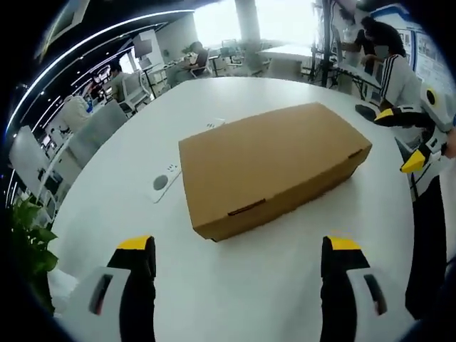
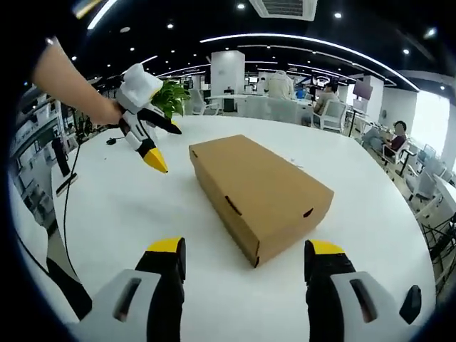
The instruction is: Operate the shoe box by opening the lid, removing the specified soft item, and placing it in the target area until the item is outside and the box remains undamaged.
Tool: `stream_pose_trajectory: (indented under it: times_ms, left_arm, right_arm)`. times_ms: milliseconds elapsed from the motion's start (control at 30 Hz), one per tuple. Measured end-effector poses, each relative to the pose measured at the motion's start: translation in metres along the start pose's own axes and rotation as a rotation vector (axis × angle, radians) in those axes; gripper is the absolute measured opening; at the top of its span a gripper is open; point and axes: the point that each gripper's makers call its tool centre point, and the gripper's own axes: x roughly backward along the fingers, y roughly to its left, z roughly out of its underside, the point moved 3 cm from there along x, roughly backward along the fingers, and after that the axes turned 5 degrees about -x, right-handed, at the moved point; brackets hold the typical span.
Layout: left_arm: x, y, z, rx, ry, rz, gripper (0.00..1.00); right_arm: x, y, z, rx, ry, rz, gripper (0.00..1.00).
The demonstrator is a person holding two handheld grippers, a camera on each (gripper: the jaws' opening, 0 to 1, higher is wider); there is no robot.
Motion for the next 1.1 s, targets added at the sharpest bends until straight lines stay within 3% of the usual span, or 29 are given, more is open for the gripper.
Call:
stream_pose_trajectory:
  times_ms: [67, 167, 300, 367, 500, 633, 767, 933, 1100]
  left_arm:
    - [-0.002, 0.003, 0.001, 0.026, 0.001, 0.004, 0.99]
    - [-0.003, 0.004, 0.004, 0.031, 0.003, 0.002, 0.99]
    - [-0.008, 0.005, 0.009, 0.138, 0.029, -0.004, 0.99]
    - [-0.014, 0.012, 0.008, 0.098, 0.018, -0.035, 0.99]
    - [-0.019, 0.009, 0.006, 0.124, 0.001, -0.036, 0.99]
    - [-0.025, 0.006, 0.015, 0.078, 0.028, -0.034, 0.99]
    - [-0.029, 0.007, 0.014, 0.169, 0.024, -0.028, 0.99]
    - [-0.03, 0.009, 0.011, 0.149, 0.012, -0.044, 0.99]
    - [-0.035, 0.011, 0.017, 0.088, 0.047, -0.046, 0.99]
  right_arm:
    - [-0.001, -0.001, -0.002, -0.003, 0.0, 0.006, 0.63]
    - [-0.004, -0.008, -0.001, 0.004, 0.04, 0.045, 0.72]
    - [-0.012, -0.012, 0.004, -0.05, 0.089, 0.037, 0.71]
    - [-0.014, -0.015, 0.001, -0.042, 0.08, 0.044, 0.72]
    - [-0.021, -0.019, 0.001, -0.036, 0.083, 0.051, 0.72]
    - [-0.022, -0.019, 0.001, -0.046, 0.071, 0.054, 0.72]
    - [-0.024, -0.02, 0.001, -0.038, 0.06, 0.063, 0.72]
    - [-0.025, -0.019, 0.002, -0.04, 0.056, 0.068, 0.76]
    - [-0.027, -0.017, 0.01, -0.044, 0.103, 0.067, 0.69]
